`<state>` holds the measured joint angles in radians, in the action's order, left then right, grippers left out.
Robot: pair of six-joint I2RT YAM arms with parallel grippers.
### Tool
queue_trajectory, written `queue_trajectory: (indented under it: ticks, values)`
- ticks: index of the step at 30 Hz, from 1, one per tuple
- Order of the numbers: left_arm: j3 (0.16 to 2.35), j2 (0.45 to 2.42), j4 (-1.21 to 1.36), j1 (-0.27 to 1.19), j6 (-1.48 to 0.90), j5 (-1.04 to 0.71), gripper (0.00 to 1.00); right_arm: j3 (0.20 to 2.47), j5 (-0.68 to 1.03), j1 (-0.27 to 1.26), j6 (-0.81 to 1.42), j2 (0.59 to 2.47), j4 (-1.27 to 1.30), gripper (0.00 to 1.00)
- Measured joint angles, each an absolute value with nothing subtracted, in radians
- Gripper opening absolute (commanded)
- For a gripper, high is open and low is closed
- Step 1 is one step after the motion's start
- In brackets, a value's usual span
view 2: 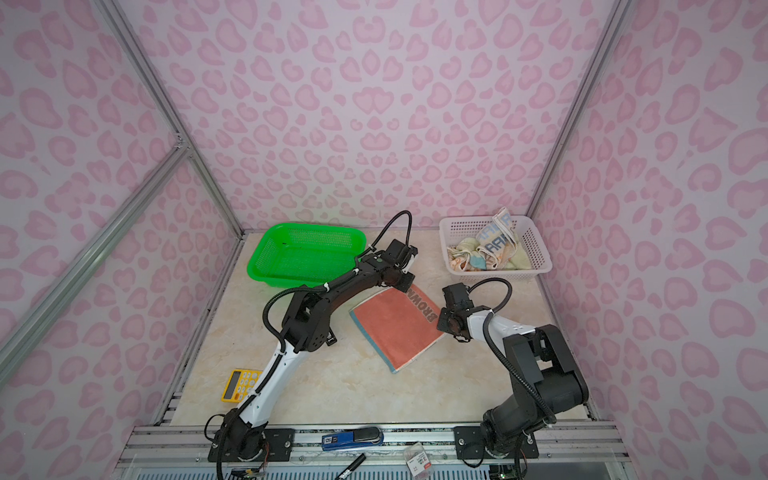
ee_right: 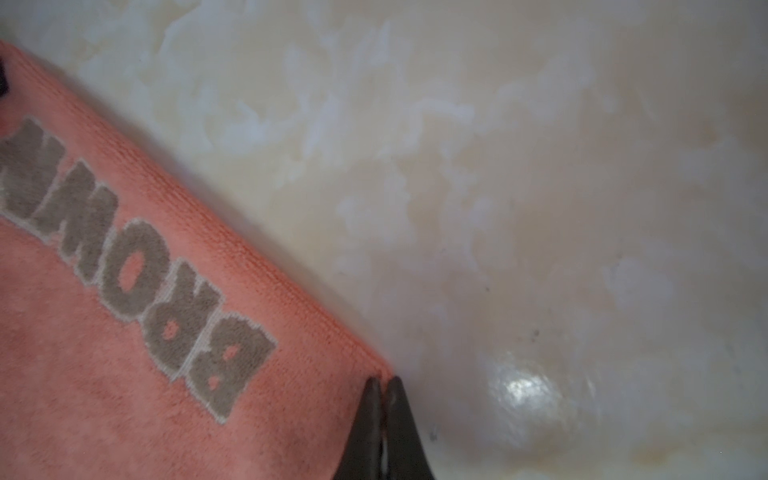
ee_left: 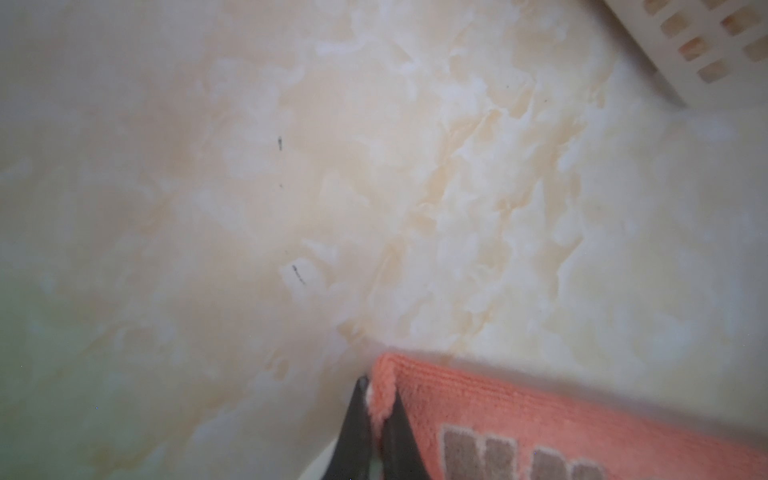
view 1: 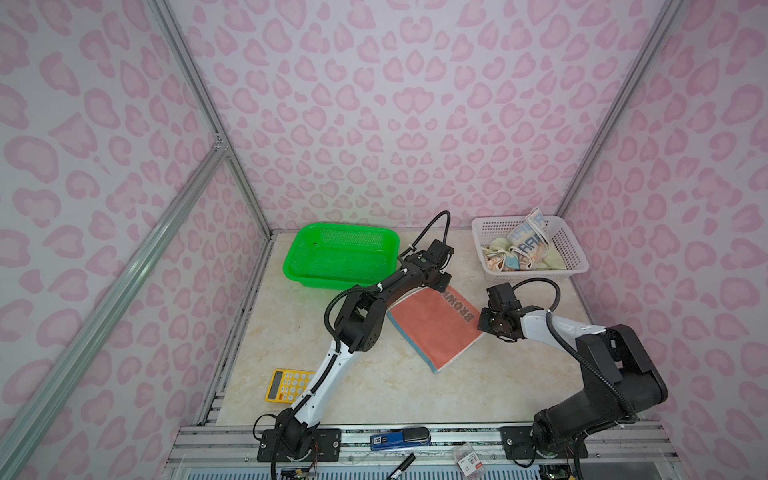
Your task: Fold and stack the towels
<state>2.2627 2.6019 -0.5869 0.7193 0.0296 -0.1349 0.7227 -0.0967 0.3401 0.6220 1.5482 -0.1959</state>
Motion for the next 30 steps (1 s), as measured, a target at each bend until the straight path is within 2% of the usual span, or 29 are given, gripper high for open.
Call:
queue_trajectory:
  ticks: [17, 30]
  values:
    - [1.840, 2.355, -0.323, 0.722, -0.078, -0.074, 0.03, 0.747, -0.153, 0.336, 0.454, 1.350, -0.290, 0.00]
    - [1.474, 2.077, -0.083, 0.719, -0.104, -0.041, 0.03, 0.725, -0.065, 0.360, 0.342, 1.236, -0.302, 0.00]
